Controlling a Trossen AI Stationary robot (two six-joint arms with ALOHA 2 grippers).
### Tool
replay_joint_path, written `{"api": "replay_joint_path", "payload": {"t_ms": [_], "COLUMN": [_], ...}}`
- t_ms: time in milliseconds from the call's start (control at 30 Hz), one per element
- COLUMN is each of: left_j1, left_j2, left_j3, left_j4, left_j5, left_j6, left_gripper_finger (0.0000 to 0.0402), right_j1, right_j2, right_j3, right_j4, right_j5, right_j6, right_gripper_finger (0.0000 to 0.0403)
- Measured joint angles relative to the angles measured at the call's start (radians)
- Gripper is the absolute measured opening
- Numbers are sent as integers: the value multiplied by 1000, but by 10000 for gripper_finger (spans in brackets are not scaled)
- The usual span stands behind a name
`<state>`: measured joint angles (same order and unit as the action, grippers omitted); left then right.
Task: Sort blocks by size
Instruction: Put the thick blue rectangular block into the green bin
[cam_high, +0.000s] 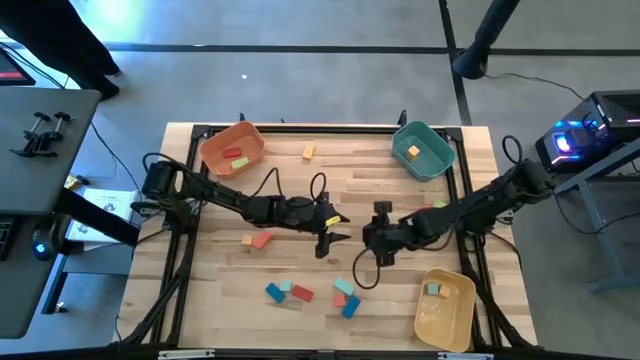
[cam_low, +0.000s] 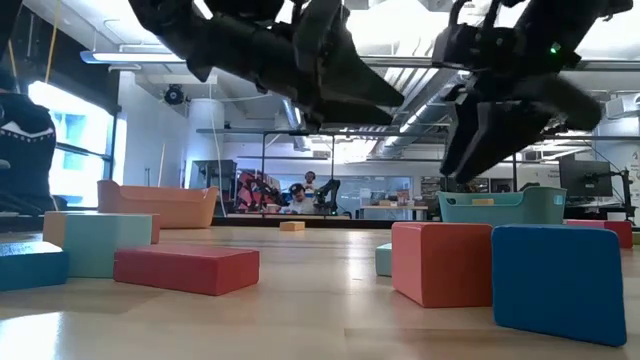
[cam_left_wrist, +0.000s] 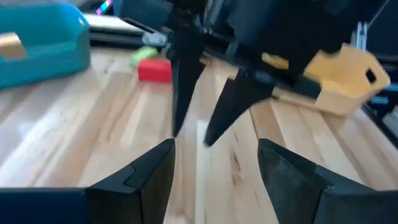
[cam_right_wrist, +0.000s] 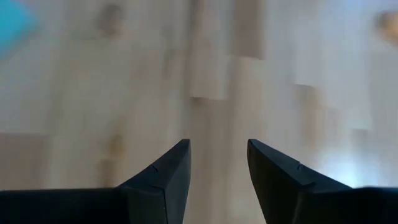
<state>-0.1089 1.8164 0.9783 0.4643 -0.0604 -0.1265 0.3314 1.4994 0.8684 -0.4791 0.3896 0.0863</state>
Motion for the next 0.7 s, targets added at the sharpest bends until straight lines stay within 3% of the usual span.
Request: {"api": "replay_joint_path", "payload": {"t_ms": [233,367,500,700], "left_j1": [-33,-52,-78,-153], "left_j2": [-3,-3,-4,-4], "left_j3": [0,0,0,0], "left_j4": [1,-9,-33,-57], "left_j5": [-1,-3,-8,-109], "left_j6": [-17,-47,-91,-137], "left_gripper_finger": [215,215,215,215], "right_j1": [-18,-13,10,84], "right_j2": [0,1,29,120], "right_j3": [0,0,0,0], "right_j4": [46,118,182,320], "right_j5": [-277,-418,-563,-609], "right_j6": [20,7,-106,-339], "right_gripper_finger": [170,210,252,263]}}
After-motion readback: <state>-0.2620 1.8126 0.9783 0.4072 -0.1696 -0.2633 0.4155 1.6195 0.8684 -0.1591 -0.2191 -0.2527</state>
